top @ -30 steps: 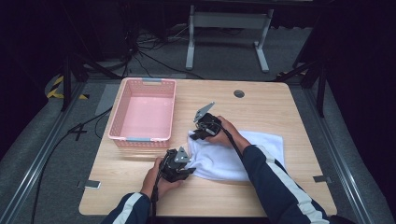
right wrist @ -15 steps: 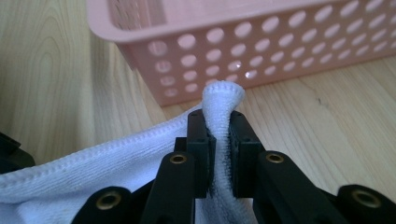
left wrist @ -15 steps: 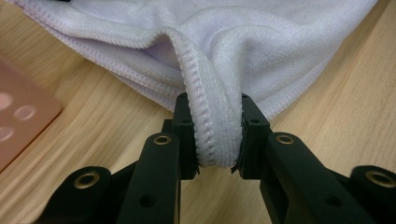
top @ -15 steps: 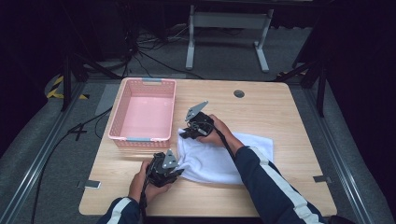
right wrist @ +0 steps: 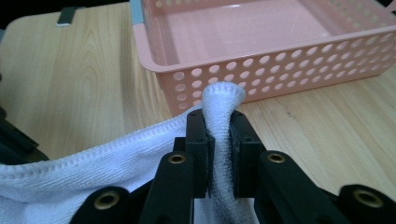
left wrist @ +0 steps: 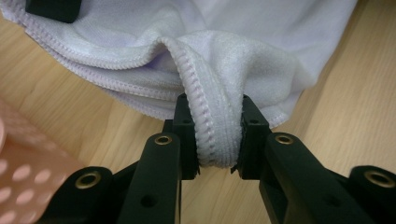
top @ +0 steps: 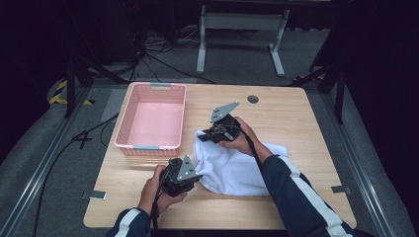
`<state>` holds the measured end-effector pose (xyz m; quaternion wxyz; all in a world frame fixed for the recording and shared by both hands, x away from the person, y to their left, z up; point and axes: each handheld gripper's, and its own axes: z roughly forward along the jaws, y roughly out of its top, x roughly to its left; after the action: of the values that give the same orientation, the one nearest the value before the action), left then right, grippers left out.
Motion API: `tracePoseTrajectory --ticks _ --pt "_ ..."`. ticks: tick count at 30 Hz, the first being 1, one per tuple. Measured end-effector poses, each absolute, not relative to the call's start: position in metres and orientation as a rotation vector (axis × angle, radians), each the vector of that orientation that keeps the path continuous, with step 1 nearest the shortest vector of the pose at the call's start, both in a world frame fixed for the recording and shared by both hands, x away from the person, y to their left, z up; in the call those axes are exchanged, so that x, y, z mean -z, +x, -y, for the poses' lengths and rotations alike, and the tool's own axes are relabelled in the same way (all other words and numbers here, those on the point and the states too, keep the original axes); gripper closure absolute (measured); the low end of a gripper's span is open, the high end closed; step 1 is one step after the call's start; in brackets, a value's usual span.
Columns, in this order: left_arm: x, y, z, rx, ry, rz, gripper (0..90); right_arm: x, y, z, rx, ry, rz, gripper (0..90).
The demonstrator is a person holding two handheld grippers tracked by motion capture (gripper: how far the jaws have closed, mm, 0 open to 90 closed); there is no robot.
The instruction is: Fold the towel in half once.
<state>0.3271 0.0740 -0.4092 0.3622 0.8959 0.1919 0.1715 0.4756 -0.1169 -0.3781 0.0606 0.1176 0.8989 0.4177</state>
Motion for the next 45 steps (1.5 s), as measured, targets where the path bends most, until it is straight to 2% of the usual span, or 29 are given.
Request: tracePoseTrajectory --ticks 11,23,27,35,38,41,42,43,45 --pt "0.385 0.328 0.005 -0.488 2.371 -0.269 73.7 0.362 0.463 0.180 -1.308 0.402 -2.657 78.5" --pt "0.374 0.338 0.070 -0.449 2.355 -0.223 73.2 0.353 0.458 0.240 -1.311 0.503 -2.589 77.7" --pt "0.381 0.341 0.088 -0.426 2.363 -0.197 72.5 0.354 0.456 0.263 -1.314 0.540 -2.570 76.2" --pt "0.399 0.345 0.119 -0.282 2.324 -0.154 69.4 0.376 0.451 0.315 -1.313 0.631 -2.539 73.3" --pt "0.406 0.344 0.126 -0.228 2.295 -0.157 60.9 0.383 0.450 0.332 -1.311 0.684 -2.531 69.3" --pt "0.404 0.342 0.124 -0.232 2.273 -0.163 39.8 0.388 0.448 0.351 -1.285 0.728 -2.506 65.7" --pt "0.404 0.342 0.124 -0.232 2.273 -0.163 35.4 0.388 0.448 0.351 -1.285 0.728 -2.506 65.7" --pt "0.402 0.340 0.120 -0.242 2.251 -0.161 35.4 0.390 0.448 0.357 -1.265 0.748 -2.499 62.8" --pt "0.395 0.335 0.105 -0.214 2.204 -0.170 29.0 0.394 0.446 0.370 -1.234 0.797 -2.497 61.1"
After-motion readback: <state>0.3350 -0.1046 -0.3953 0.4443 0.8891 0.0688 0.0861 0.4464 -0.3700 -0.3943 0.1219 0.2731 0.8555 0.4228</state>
